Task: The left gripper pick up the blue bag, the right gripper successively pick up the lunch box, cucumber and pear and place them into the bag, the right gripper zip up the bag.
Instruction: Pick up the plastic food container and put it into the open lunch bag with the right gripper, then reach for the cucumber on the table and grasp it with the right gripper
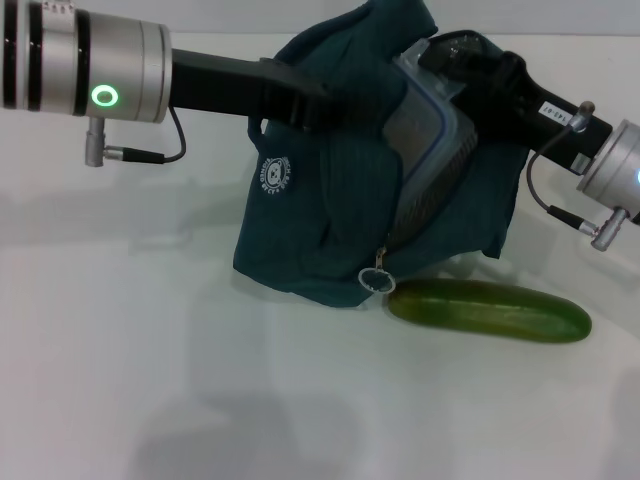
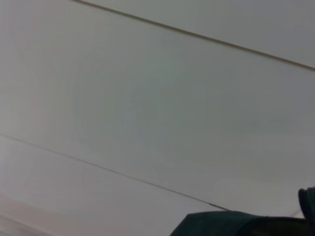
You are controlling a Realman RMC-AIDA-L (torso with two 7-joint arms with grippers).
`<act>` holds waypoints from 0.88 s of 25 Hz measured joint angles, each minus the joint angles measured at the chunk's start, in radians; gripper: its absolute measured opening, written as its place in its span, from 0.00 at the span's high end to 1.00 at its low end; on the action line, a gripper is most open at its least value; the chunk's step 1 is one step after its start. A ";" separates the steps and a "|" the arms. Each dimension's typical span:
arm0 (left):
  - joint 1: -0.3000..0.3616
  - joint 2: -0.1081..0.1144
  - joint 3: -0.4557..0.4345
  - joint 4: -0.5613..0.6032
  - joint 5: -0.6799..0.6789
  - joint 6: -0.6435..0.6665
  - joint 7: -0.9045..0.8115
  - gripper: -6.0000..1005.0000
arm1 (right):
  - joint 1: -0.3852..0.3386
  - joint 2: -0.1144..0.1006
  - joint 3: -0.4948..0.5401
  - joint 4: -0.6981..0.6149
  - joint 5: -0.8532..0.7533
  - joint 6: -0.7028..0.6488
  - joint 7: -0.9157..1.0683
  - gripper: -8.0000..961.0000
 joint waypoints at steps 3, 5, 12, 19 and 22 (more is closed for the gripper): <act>0.000 -0.001 -0.005 -0.006 -0.002 -0.001 -0.001 0.95 | 0.002 0.000 0.004 0.000 -0.009 0.005 -0.001 0.89; 0.000 -0.002 -0.006 -0.007 -0.002 -0.001 0.001 0.95 | 0.003 0.000 0.006 0.000 -0.009 0.005 -0.003 0.89; 0.000 -0.001 -0.008 -0.009 -0.001 -0.013 0.002 0.95 | 0.014 0.000 0.001 -0.015 -0.009 -0.009 0.008 0.89; 0.003 -0.001 -0.010 -0.010 0.003 -0.024 0.003 0.95 | 0.006 0.000 0.007 -0.017 -0.009 -0.008 0.030 0.78; 0.005 -0.001 -0.011 -0.011 0.002 -0.031 0.003 0.95 | 0.002 0.000 0.008 -0.021 -0.009 -0.015 0.038 0.65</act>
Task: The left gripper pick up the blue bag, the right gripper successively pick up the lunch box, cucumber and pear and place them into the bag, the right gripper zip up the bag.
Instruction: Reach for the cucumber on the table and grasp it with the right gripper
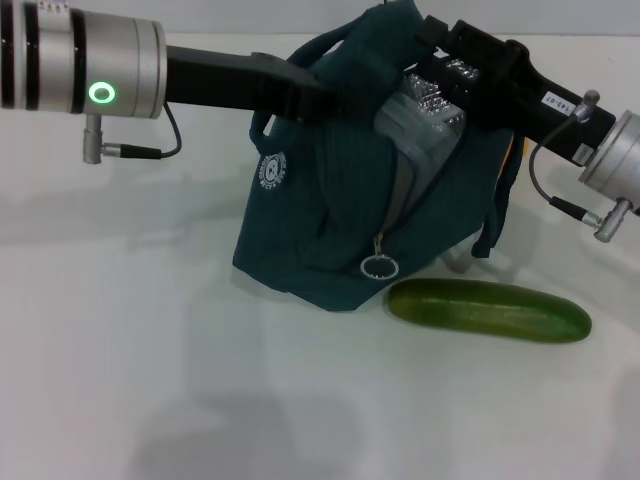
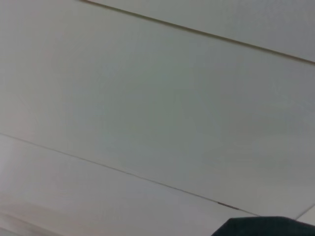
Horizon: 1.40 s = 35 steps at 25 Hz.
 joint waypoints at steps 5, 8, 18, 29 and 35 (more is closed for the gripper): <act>0.003 -0.001 0.000 -0.018 0.004 -0.034 0.000 0.95 | -0.011 0.000 0.002 -0.007 0.007 -0.036 0.005 0.41; -0.001 0.001 0.000 -0.041 0.005 -0.045 0.000 0.95 | -0.030 0.000 0.003 -0.023 0.011 -0.071 0.011 0.33; 0.013 0.000 -0.014 -0.051 0.006 -0.064 0.012 0.95 | -0.183 0.000 0.005 -0.140 0.062 -0.302 -0.006 0.33; 0.072 -0.002 -0.062 -0.068 -0.001 -0.112 0.017 0.95 | -0.370 -0.039 -0.065 -0.422 -0.033 -0.384 -0.263 0.33; 0.072 -0.002 -0.088 -0.104 -0.011 -0.114 0.042 0.95 | -0.319 -0.080 -0.076 -0.518 -0.233 -0.344 -0.269 0.20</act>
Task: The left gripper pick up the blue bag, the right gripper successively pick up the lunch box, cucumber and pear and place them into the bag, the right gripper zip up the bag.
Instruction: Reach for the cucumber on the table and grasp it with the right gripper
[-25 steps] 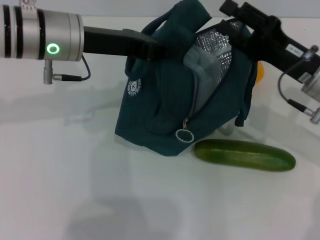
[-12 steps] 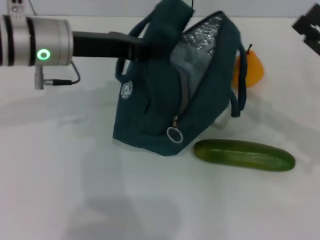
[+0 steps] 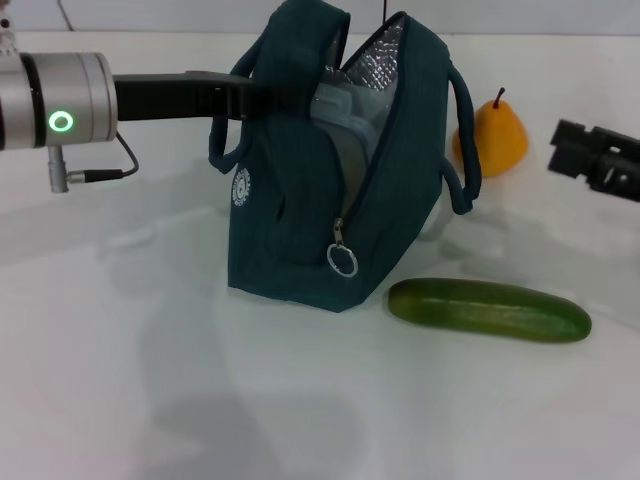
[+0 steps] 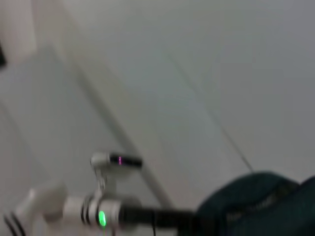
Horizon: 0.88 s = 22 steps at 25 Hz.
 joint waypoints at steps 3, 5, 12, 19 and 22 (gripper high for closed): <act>0.001 0.000 0.000 -0.001 -0.004 -0.001 0.001 0.95 | 0.028 -0.012 -0.009 -0.078 -0.091 0.018 0.005 0.15; 0.001 0.001 -0.001 -0.001 -0.005 -0.001 0.003 0.95 | 0.042 -0.013 -0.028 -0.145 -0.160 0.036 0.005 0.14; 0.002 0.002 -0.002 -0.001 -0.005 -0.005 0.017 0.95 | 0.091 -0.015 -0.156 -0.361 -0.348 0.054 0.051 0.11; 0.002 0.002 -0.002 -0.001 -0.005 -0.010 0.029 0.95 | 0.184 -0.010 -0.269 -0.569 -0.593 0.004 0.218 0.08; 0.002 0.002 -0.002 -0.001 -0.005 -0.010 0.031 0.95 | 0.242 -0.001 -0.324 -0.629 -0.683 -0.030 0.295 0.08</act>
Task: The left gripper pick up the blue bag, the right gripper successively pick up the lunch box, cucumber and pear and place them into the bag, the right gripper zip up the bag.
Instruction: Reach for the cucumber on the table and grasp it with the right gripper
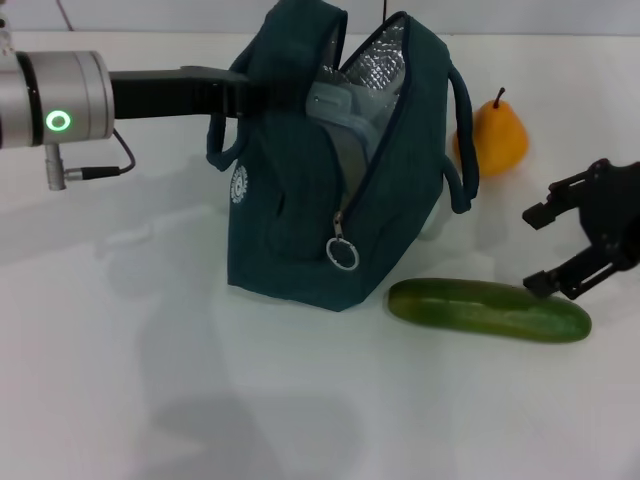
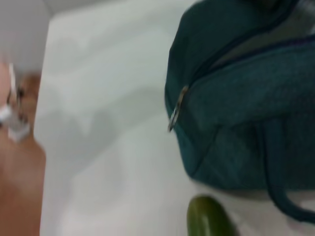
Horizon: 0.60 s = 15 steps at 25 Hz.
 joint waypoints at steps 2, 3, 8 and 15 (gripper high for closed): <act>0.000 0.000 0.000 0.000 0.000 0.000 0.000 0.95 | 0.039 0.007 -0.035 -0.026 -0.046 -0.016 0.044 0.08; 0.000 0.000 0.000 0.000 0.000 0.000 0.000 0.95 | 0.065 0.015 -0.058 -0.042 -0.077 -0.023 0.071 0.08; -0.005 -0.001 0.000 -0.012 -0.001 0.000 0.005 0.95 | 0.159 0.066 -0.151 -0.077 -0.203 -0.043 0.152 0.09; -0.013 -0.001 0.000 -0.029 -0.014 0.001 0.008 0.95 | 0.199 0.076 -0.294 -0.083 -0.220 -0.017 0.216 0.09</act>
